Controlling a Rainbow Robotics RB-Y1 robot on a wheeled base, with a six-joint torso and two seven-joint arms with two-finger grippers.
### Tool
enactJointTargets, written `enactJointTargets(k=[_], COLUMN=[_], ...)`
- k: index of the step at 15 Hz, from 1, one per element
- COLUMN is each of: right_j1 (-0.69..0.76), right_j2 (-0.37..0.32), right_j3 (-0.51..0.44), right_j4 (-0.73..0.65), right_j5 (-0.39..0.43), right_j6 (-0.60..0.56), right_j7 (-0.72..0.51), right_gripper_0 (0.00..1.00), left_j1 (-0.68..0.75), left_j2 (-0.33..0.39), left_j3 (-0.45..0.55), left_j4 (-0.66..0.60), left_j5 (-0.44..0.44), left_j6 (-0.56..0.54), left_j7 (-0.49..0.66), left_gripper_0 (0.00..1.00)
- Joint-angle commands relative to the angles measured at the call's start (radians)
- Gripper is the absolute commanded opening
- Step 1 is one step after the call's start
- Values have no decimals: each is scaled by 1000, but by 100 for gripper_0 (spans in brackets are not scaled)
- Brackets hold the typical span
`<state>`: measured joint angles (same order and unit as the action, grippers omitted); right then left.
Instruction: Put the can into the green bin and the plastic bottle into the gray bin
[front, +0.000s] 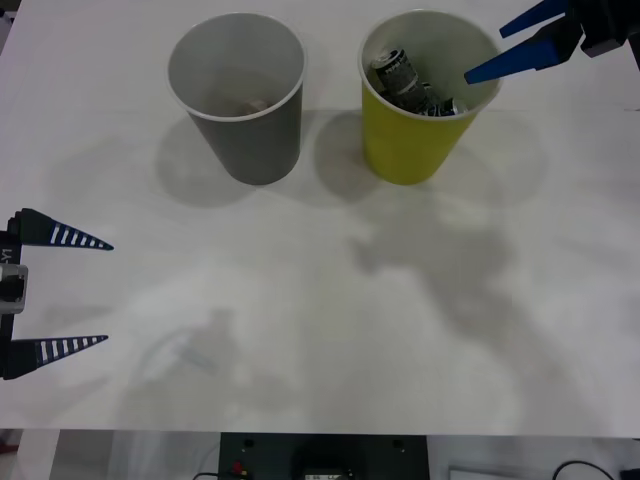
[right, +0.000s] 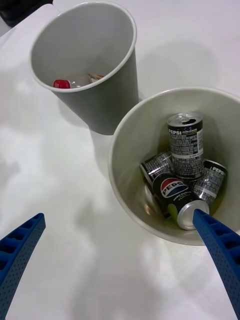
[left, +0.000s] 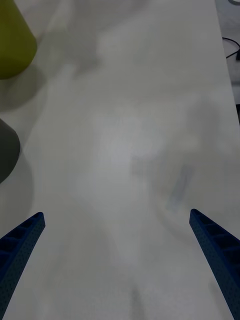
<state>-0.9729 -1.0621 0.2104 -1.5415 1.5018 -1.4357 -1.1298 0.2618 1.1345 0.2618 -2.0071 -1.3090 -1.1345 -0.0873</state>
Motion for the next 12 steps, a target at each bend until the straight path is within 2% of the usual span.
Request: enactJointTargets(k=[1,4,12], right_j1=[171,346,761], right_j2=[-21,-25,-25], right_j3=[-128,-244,-471], right_j4=[-180,-335,-537], right_j5=[-3,-3,-54], right_j6=[0,0,23], right_j7=[18,54,380], right_gripper_0=[100,100,100], left_j1=[0,0,0], left_j2=[0,0,0], left_j3=[0,0,0], left_j4=[0,0,0], left_j5=[0,0,0], left_j6=[0,0,0], left_j7=[0,0,0], left_gripper_0=[100,100,100])
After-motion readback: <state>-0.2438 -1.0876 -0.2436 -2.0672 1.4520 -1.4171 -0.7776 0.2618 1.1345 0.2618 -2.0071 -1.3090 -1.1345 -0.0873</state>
